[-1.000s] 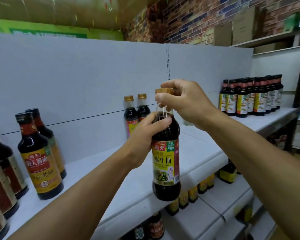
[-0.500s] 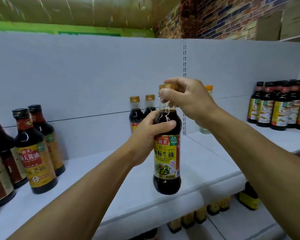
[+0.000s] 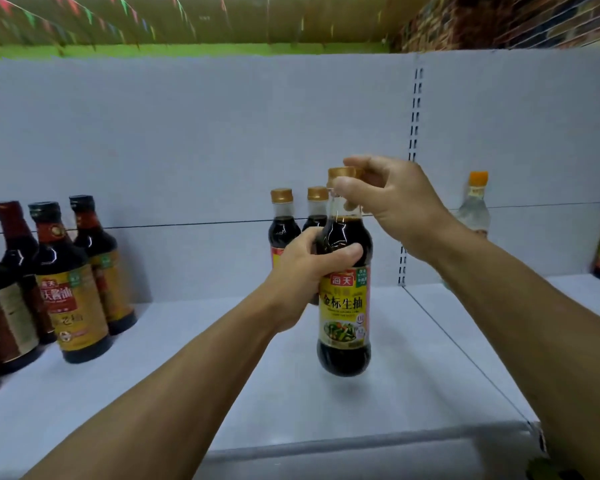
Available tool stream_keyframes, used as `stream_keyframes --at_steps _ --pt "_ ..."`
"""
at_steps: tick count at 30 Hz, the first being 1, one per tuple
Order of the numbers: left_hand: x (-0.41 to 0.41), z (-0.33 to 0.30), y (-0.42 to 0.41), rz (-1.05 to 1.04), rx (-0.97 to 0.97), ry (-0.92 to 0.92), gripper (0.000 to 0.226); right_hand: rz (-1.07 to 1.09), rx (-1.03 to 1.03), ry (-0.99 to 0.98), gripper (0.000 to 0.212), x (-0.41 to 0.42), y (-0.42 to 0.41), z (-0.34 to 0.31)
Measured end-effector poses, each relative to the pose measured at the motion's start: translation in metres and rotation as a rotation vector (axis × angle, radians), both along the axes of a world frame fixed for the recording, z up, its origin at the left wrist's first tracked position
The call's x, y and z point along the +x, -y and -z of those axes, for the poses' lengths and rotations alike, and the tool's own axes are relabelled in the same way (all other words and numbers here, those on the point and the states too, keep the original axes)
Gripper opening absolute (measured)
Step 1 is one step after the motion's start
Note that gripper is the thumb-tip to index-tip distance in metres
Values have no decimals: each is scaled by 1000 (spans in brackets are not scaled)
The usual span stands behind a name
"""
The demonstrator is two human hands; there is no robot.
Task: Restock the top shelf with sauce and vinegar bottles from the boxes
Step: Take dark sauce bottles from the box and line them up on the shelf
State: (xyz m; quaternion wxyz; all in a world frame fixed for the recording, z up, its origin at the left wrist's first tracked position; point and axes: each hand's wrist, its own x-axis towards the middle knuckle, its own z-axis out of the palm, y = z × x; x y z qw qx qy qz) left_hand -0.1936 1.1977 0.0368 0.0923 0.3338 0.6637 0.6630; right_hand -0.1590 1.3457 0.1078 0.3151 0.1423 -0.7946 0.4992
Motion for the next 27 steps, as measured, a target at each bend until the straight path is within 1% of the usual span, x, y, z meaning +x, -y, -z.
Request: stream_keyframes --at_steps 4,6,12,14,15,18,19,22,24,27 --pt "-14 4 -19 -85 4 41 45 -41 -49 27 37 -10 -20 18" --pt "-21 6 -26 -103 9 52 45 -44 -57 76 49 -15 -29 36" --pt "-40 14 -36 -118 7 71 54 -28 -56 236 85 -25 -47 86" --pt "-47 18 -37 -131 25 86 58 -31 -58 302 88 -27 -48 99" --pt "-51 20 -39 -135 35 89 58 -31 -48 331 85 -29 -48 106" --pt "-58 23 -43 -153 58 89 54 -13 23 409 61 -35 -43 123" --pt "-60 24 -45 -154 67 92 51 -3 43 430 57 -37 -40 126" --pt "-64 25 -50 -158 66 87 45 43 37 437 57 -43 -33 132" --pt "-66 25 -51 -169 54 71 46 75 23 424 58 -49 -32 133" --pt "-70 27 -53 -175 21 40 49 81 45 428 52 -54 -36 131"
